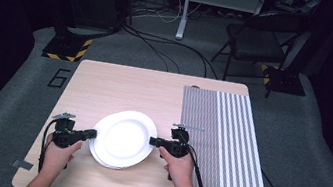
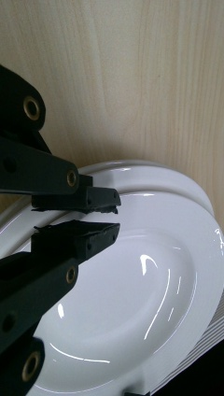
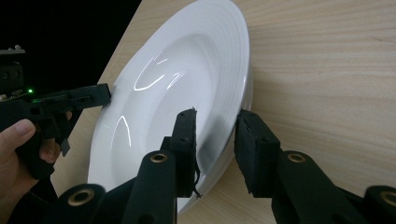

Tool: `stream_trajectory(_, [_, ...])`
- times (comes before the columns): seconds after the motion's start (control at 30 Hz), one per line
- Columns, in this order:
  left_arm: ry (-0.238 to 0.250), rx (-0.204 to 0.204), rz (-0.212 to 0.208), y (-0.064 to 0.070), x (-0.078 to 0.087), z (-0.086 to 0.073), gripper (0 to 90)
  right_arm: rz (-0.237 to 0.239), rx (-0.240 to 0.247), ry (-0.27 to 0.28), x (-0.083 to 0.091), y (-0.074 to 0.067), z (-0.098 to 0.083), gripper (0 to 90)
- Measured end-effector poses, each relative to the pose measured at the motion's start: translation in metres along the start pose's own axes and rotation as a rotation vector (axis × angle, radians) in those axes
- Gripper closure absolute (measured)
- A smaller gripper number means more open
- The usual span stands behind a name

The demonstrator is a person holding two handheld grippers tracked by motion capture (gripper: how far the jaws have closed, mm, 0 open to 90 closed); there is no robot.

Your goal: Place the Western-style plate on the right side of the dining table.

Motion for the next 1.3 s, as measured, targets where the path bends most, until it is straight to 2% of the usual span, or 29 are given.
stream_trajectory(0.23, [0.001,0.001,0.001,0.0,0.0,0.0,83.0,0.004,-0.013,-0.01,0.002,0.002,-0.002,70.3])
stream_trajectory(0.5, [0.004,-0.002,0.007,0.0,0.0,0.0,83.2,0.047,-0.027,-0.035,-0.001,-0.007,-0.013,69.0])
stream_trajectory(0.67, [0.005,-0.001,0.009,0.0,0.0,0.0,83.2,0.053,-0.028,-0.033,-0.003,-0.009,-0.015,69.8])
stream_trajectory(0.9, [0.008,-0.001,0.008,0.0,0.0,0.0,83.2,0.073,-0.052,-0.032,-0.004,-0.007,-0.014,71.7])
stream_trajectory(1.17, [0.014,-0.004,0.011,0.0,0.0,0.0,83.1,0.096,-0.098,-0.025,-0.004,-0.004,-0.013,74.2])
stream_trajectory(1.2, [0.017,-0.006,0.011,0.0,0.0,0.0,83.1,0.105,-0.115,-0.024,-0.004,-0.004,-0.013,74.7])
stream_trajectory(1.3, [0.018,-0.007,0.01,0.0,0.0,0.0,83.1,0.108,-0.123,-0.018,-0.005,-0.003,-0.012,75.4])
Point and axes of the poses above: each handheld gripper's, and its own axes: x roughly backward along the jaws, z roughly out of its top, y roughly to its right, the point moved 9 cm from there along -x, roughly forward along the jaws, and after that the axes turned 10 degrees about x, right-handed, at the moved point
